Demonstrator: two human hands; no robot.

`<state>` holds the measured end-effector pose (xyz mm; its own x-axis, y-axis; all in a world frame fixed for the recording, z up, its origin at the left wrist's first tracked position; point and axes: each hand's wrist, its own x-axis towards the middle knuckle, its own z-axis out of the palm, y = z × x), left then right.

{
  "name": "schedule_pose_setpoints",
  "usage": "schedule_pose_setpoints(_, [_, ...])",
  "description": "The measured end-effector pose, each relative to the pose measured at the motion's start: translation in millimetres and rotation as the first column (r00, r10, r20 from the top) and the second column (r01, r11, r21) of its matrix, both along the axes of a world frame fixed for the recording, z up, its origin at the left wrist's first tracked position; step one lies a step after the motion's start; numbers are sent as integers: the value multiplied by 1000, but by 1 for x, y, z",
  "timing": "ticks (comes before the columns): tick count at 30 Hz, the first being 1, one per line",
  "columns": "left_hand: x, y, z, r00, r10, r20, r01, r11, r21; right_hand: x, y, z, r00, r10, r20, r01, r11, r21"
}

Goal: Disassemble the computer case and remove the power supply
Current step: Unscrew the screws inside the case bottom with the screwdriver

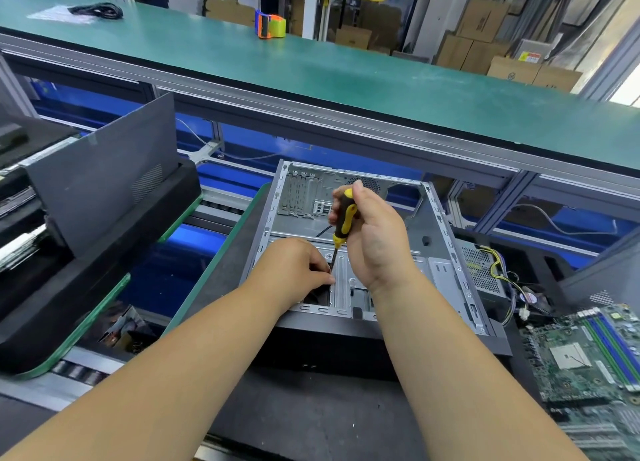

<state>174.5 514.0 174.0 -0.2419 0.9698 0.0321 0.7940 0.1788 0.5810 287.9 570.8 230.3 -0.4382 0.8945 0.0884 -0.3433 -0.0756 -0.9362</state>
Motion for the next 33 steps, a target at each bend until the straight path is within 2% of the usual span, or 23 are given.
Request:
schedule_pose_setpoints(5, [-1, 1, -1, 1000, -4, -5, 4, 1000, 13, -5, -1, -6, 998, -17, -64, 18, 1000, 15])
schedule_pose_setpoints(9, [-1, 1, -1, 1000, -2, -21, 2, 1000, -1, -5, 1, -8, 993, 41, -111, -40, 999, 6])
schedule_pose_setpoints(13, [0, 0, 0, 1000, 1, -9, -1, 1000, 14, -1, 4, -7, 999, 32, -41, -30, 999, 45])
schedule_pose_setpoints(20, [0, 0, 1, 1000, -18, -12, 18, 1000, 15, 4, 5, 1, 1000, 14, 28, -14, 1000, 8])
schedule_pose_setpoints(26, [0, 0, 1, 1000, -14, -9, 14, 1000, 12, -2, 1, -1, 999, 22, -25, -22, 1000, -12])
schedule_pose_setpoints(33, [-1, 0, 0, 1000, -13, -21, 13, 1000, 9, -3, -3, -5, 996, 76, -41, -74, 996, 58])
